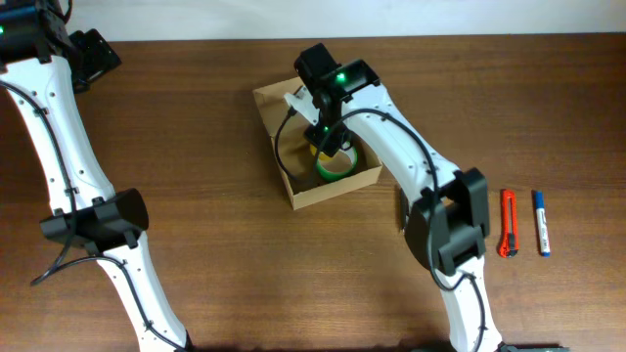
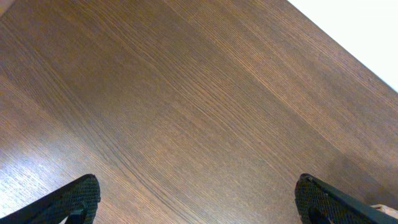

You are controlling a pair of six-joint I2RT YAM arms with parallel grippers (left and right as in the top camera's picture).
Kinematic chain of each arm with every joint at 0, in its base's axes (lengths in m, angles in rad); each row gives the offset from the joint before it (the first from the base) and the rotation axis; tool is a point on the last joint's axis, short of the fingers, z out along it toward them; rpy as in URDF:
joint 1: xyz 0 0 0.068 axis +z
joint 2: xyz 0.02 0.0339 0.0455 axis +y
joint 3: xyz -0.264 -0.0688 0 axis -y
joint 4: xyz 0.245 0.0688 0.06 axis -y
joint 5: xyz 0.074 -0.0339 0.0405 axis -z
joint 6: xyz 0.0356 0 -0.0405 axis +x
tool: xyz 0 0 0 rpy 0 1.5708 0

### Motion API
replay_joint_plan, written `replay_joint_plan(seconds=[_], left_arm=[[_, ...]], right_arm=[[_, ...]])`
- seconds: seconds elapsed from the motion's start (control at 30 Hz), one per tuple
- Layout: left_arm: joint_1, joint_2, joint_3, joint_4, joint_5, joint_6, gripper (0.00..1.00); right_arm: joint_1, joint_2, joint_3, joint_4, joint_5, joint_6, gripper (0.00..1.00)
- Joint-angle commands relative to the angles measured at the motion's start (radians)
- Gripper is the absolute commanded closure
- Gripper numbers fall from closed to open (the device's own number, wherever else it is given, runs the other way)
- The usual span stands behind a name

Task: Pack container
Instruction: 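Place the yellow tape inside the green tape roll in the box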

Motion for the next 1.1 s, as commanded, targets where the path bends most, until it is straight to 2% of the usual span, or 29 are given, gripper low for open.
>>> replay_joint_plan(seconds=[0.0, 0.3, 1.07], left_arm=[[-0.001, 0.008, 0.005, -0.003, 0.004, 0.015, 0.0], [-0.001, 0.008, 0.005, -0.003, 0.007, 0.015, 0.0], [-0.001, 0.008, 0.005, -0.003, 0.008, 0.016, 0.0]], right_arm=[[-0.024, 0.021, -0.004, 0.002, -0.01, 0.019, 0.97], [-0.069, 0.023, -0.004, 0.015, -0.042, 0.021, 0.96], [-0.054, 0.039, -0.023, -0.017, -0.063, 0.038, 0.96]])
